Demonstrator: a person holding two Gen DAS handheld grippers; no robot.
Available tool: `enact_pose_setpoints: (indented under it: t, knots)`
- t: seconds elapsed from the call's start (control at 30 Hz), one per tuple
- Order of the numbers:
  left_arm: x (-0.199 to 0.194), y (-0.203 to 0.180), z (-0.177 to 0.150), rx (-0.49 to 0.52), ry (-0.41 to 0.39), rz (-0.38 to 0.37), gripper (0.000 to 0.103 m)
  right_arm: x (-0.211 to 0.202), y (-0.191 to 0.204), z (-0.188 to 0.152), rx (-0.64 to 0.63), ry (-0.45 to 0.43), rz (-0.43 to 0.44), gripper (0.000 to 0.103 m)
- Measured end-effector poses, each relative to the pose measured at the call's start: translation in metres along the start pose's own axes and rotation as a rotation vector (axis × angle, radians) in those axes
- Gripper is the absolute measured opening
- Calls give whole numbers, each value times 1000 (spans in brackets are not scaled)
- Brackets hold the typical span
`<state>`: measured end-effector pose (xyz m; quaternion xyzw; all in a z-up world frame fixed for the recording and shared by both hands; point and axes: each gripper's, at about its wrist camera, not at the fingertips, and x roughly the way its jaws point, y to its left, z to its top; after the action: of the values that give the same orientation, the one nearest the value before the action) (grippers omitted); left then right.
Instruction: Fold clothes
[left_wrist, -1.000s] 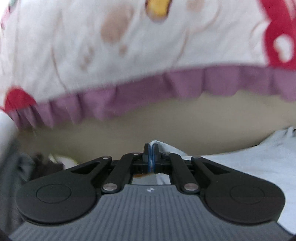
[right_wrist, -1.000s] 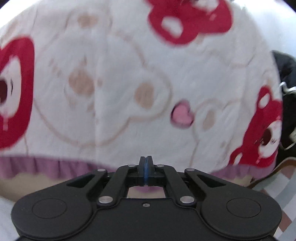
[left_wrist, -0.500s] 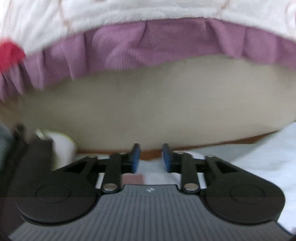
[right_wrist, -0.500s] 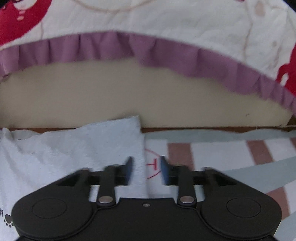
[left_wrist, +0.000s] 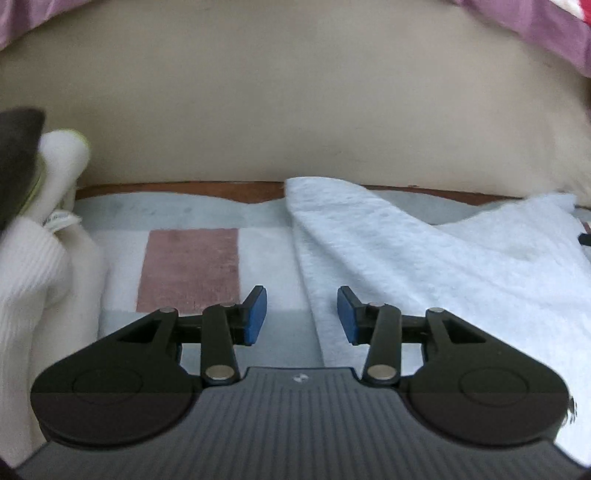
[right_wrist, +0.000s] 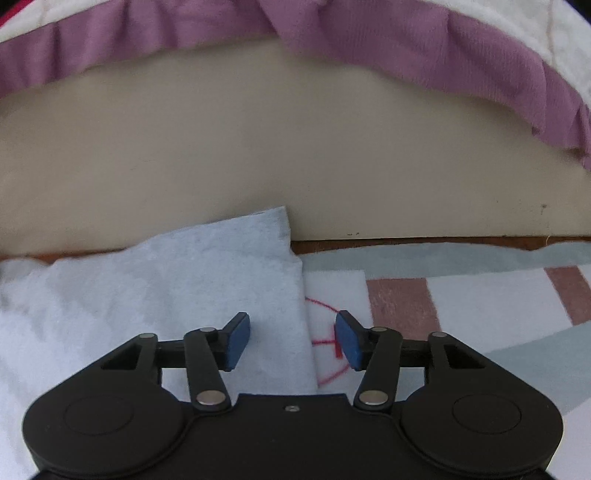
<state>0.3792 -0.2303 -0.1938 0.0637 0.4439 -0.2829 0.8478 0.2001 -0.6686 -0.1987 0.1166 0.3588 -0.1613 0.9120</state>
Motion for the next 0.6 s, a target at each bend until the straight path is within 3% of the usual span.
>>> enact_pose_setpoints:
  t: [0.27,0.33,0.37,0.47,0.6]
  knots:
    - [-3,-5,-6,-10,6,17,42,21,32,18,-17,18,-46,62]
    - [-5,-2,-5,-19,8,19,42,22,39,23,-15,30,-36,39]
    - [-2,-2,-4,-24,5,18,42,21,41,24,-11,30,-24,9]
    - [-1,1,0,-47,-7,12,42,8,55,24,-107,-28,-73,6]
    - [5,5,10,-67,-58,21,42,-26,57,22,-147,-200,-154,5]
